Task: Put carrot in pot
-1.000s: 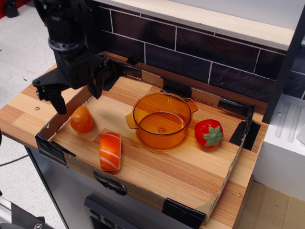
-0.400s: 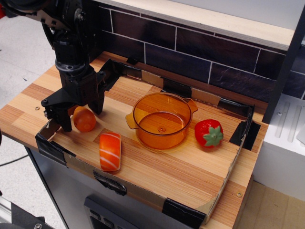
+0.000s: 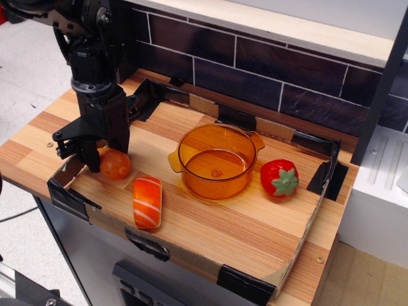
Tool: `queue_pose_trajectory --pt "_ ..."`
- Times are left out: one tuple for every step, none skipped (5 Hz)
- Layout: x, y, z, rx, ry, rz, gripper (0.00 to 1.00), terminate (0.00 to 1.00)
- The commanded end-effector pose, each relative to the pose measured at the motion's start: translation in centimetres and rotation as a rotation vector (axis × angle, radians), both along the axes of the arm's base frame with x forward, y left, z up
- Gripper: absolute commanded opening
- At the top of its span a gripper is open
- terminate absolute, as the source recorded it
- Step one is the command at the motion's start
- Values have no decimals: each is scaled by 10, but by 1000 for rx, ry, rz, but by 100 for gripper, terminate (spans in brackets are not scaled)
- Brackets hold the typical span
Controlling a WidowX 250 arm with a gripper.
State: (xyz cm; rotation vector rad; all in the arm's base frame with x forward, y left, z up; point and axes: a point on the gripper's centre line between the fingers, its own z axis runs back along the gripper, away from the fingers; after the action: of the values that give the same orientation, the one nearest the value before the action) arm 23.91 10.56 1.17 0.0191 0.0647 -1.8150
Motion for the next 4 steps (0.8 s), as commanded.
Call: queue_pose_trajectory --pt "36 -7 87 39 -149 56 0 0" --pt "38 -33 97 -1 -163 54 0 0" --pt "44 -68 86 -5 -127 39 0 0" --pt "55 -91 82 -37 -102 48 0 0"
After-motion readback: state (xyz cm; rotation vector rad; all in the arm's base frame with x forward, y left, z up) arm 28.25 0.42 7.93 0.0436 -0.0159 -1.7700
